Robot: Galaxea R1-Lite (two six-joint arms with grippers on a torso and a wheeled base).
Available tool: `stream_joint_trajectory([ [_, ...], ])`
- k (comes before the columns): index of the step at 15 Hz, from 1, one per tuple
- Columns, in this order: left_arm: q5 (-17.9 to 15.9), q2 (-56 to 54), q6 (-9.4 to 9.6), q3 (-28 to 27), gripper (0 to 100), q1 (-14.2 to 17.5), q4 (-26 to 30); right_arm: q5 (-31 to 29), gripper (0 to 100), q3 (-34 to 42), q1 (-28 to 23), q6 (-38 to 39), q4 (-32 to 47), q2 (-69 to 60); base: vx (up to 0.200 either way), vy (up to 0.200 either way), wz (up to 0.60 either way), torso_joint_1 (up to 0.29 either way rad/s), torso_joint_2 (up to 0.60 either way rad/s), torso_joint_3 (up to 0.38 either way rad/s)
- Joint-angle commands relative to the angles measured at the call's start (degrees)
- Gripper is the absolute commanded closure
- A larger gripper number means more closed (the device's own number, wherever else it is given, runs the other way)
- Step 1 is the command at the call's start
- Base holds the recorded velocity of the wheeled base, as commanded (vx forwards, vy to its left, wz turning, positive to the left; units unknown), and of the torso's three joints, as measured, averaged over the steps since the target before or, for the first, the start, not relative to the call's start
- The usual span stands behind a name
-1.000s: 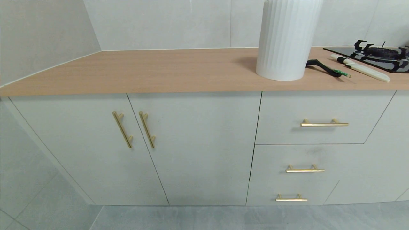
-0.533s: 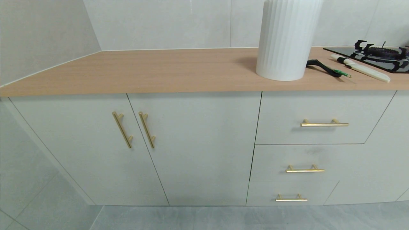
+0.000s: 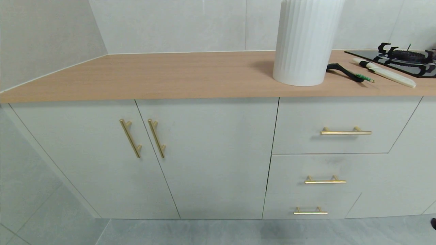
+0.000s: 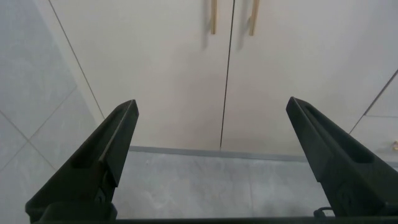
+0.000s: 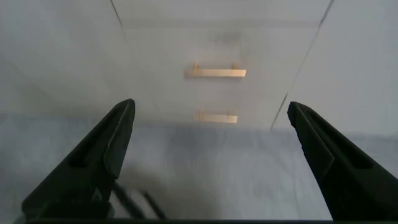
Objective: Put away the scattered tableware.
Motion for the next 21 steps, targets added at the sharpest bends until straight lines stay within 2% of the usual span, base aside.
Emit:
stream_joint_trajectory([
  [1,0.04,0.09,-0.01,0.0,0,0.06,-0.03,0.94,0,-10.95,0.85,-1.44,-5.08,38.42,0.0,0.0,0.0,0.0,0.0,0.0],
  [4,0.04,0.09,-0.01,0.0,0,-0.03,-0.03,0.24,0,-13.85,0.85,-1.61,-17.21,56.53,0.0,0.0,0.0,0.0,0.0,0.0],
  [5,0.04,0.09,-0.01,0.0,0,-0.03,-0.03,-2.4,0,-15.87,0.85,-1.79,-21.96,64.52,0.0,0.0,0.0,0.0,0.0,0.0],
  [8,0.04,0.09,-0.01,0.0,0,0.06,-0.03,-5.47,0,-19.04,0.93,-1.96,-28.55,76.21,0.0,0.0,0.0,0.0,0.0,0.0],
  [14,0.04,0.09,-0.01,0.0,0,-0.03,-0.03,-8.55,0,-19.04,0.85,-1.79,-48.85,88.52,0.0,0.0,0.0,0.0,0.0,0.0],
  [21,0.04,0.09,-0.01,0.0,0,-0.03,-0.03,-10.57,0,-20.27,0.23,-1.35,-56.41,93.53,0.0,0.0,0.0,0.0,0.0,0.0],
])
